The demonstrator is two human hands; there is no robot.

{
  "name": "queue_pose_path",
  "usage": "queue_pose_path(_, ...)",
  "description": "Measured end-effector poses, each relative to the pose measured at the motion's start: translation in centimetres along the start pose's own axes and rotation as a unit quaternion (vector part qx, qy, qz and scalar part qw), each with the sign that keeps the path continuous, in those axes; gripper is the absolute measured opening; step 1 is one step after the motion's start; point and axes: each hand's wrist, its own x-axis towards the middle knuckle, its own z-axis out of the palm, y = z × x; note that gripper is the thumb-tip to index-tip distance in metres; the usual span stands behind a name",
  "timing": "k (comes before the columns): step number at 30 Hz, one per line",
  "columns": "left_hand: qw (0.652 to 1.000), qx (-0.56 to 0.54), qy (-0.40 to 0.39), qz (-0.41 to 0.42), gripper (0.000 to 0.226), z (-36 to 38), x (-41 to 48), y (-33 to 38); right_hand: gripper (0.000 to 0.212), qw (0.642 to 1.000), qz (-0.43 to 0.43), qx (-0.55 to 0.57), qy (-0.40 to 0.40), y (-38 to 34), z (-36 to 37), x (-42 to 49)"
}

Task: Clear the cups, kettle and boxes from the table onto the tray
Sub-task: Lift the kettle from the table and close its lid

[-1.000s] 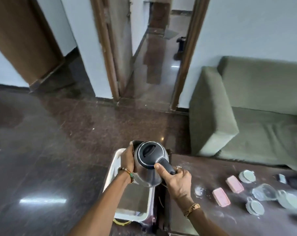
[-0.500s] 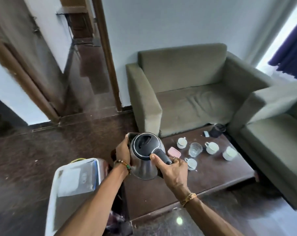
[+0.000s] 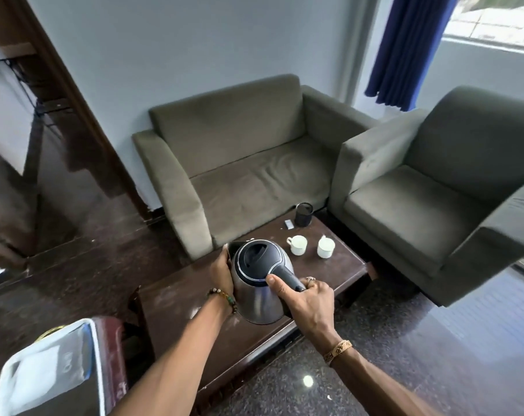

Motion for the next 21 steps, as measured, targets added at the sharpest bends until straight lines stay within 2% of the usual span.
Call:
queue_pose_path(5, 0.998, 0.041, -0.05, 0.013, 0.031, 5.9, 0.5, -1.7, 0.089, 0.999, 0.011, -0.005, 0.052, 1.8, -3.9, 2.2)
queue_pose_path(9, 0.994, 0.047, -0.096, -0.01, 0.035, 10.5, 0.4, -3.5, 0.079, 0.997, 0.024, -0.021, 0.076, 4.0, -6.3, 4.6)
queue_pose_path(14, 0.989, 0.032, -0.142, -0.035, 0.036, 16.1, 2.0, -4.7, 0.077, 0.993, 0.082, 0.002, 0.082, 6.1, -8.0, 9.0)
queue_pose_path(17, 0.988, 0.012, -0.138, -0.072, 0.032, 18.9, 3.4, -4.6, 0.075, 0.993, 0.092, 0.008, 0.08, 6.3, -8.8, 11.5)
queue_pose_path(21, 0.982, 0.086, -0.161, -0.04, 0.038, 21.8, 6.0, -4.5, 0.073, 0.993, 0.075, 0.004, 0.094, 5.6, -9.7, 14.5)
